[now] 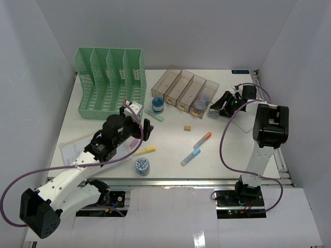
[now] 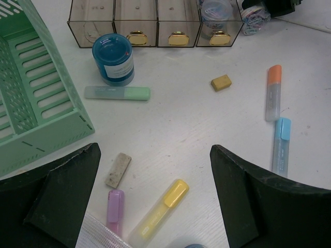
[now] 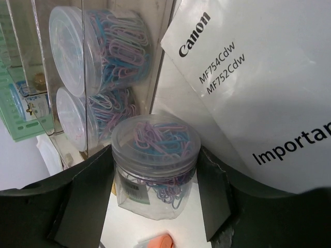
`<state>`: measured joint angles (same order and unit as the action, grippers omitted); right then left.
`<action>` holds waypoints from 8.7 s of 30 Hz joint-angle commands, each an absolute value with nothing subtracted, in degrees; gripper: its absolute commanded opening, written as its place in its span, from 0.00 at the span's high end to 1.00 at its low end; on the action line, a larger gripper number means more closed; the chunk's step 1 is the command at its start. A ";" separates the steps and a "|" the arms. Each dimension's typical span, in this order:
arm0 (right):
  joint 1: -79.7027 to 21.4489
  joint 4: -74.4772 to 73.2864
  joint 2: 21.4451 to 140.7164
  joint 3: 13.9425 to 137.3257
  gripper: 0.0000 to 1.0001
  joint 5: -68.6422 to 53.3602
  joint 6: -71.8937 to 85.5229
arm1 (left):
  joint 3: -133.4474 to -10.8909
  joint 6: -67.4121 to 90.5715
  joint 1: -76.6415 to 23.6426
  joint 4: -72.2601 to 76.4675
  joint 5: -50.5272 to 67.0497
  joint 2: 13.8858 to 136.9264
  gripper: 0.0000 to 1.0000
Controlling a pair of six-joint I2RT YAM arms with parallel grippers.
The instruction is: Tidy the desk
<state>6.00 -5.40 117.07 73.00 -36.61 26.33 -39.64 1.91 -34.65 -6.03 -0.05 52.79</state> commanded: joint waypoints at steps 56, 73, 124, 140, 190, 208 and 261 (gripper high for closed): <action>2.88 -14.57 117.15 100.05 0.10 -46.68 -2.66 | -40.36 0.70 -34.56 -6.68 5.90 54.02 0.02; -2.27 -18.41 70.52 55.04 0.10 -47.01 -29.99 | -46.03 28.55 -34.10 -0.80 14.49 62.17 0.17; 1.67 -18.28 61.66 49.13 0.10 -50.25 -33.02 | -102.34 4.27 -29.68 -28.74 -9.10 123.10 0.12; 2.16 -18.23 61.82 49.08 0.10 -50.10 -33.00 | -100.92 6.37 -29.62 -28.56 -6.64 119.88 0.65; 5.18 -18.13 61.70 49.33 0.10 -51.94 -31.82 | -127.78 22.37 -31.82 -4.44 12.76 136.77 0.94; 5.62 -18.11 62.40 49.29 0.10 -52.40 -31.45 | -130.61 26.29 -31.82 -3.47 10.82 143.26 0.69; -61.30 -14.26 92.51 65.31 0.10 -24.13 -31.41 | -35.17 2.62 -30.67 -13.48 -12.59 29.54 0.02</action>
